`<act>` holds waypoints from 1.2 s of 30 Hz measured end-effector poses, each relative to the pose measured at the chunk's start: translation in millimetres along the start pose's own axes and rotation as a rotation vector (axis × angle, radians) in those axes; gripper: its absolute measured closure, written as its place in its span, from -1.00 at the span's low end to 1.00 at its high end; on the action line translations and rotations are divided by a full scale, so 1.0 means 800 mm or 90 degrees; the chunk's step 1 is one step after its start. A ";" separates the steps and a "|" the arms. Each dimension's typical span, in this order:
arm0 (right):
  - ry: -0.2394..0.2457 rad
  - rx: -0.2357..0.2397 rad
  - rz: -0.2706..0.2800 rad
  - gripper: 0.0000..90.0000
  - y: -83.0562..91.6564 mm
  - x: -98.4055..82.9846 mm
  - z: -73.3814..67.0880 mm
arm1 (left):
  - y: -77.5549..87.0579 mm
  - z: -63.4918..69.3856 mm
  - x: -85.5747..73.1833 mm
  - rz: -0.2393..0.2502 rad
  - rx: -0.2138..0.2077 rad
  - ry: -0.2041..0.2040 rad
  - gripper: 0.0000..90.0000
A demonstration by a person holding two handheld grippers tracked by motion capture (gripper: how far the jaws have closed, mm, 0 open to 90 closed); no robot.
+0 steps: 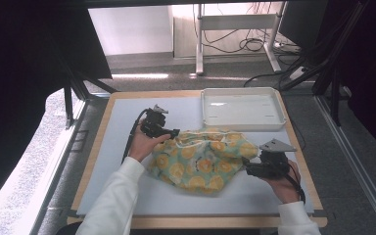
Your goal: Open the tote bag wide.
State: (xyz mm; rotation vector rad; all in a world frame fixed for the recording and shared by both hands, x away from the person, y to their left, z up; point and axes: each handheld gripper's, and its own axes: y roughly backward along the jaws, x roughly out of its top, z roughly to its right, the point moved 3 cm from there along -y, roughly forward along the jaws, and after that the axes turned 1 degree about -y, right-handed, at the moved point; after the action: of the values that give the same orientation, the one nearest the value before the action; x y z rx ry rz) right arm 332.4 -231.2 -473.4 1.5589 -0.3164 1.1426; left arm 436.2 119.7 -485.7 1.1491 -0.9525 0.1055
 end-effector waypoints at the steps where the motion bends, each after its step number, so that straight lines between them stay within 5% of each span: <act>1: 0.000 -0.001 0.000 -0.58 0.000 0.000 0.000 | 0.000 -0.001 -0.001 -0.002 0.000 0.000 -0.41; 4: 0.002 -0.005 -0.002 -0.58 -0.001 -0.001 0.001 | -0.003 -0.005 -0.007 -0.010 -0.004 0.008 -0.38; 11: 0.009 -0.004 -0.006 -0.58 -0.003 -0.002 -0.002 | -0.028 -0.012 -0.028 -0.046 -0.085 0.043 -0.10; 15: 0.012 -0.006 -0.013 -0.58 -0.006 -0.004 -0.003 | -0.040 -0.012 -0.036 -0.060 -0.099 0.040 0.33; 17: 0.014 -0.009 -0.013 -0.58 -0.006 -0.004 -0.003 | -0.039 -0.012 -0.036 -0.048 -0.105 0.042 0.71; 20: 0.015 -0.011 -0.012 -0.58 -0.006 -0.004 -0.002 | -0.035 -0.011 -0.034 -0.035 -0.103 0.039 0.90; 26: 0.018 -0.012 -0.012 -0.58 -0.006 -0.004 -0.002 | -0.016 -0.004 -0.028 0.004 -0.091 0.020 0.97; 36: 0.004 -0.002 0.011 -0.58 0.004 0.003 -0.002 | 0.017 -0.008 -0.026 0.033 -0.121 0.019 0.99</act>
State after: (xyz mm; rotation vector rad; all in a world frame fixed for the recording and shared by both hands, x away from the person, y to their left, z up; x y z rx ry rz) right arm 330.5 -230.4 -469.9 1.5522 -0.3281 1.1595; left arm 419.9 138.6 -490.3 0.9459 -0.9453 0.0710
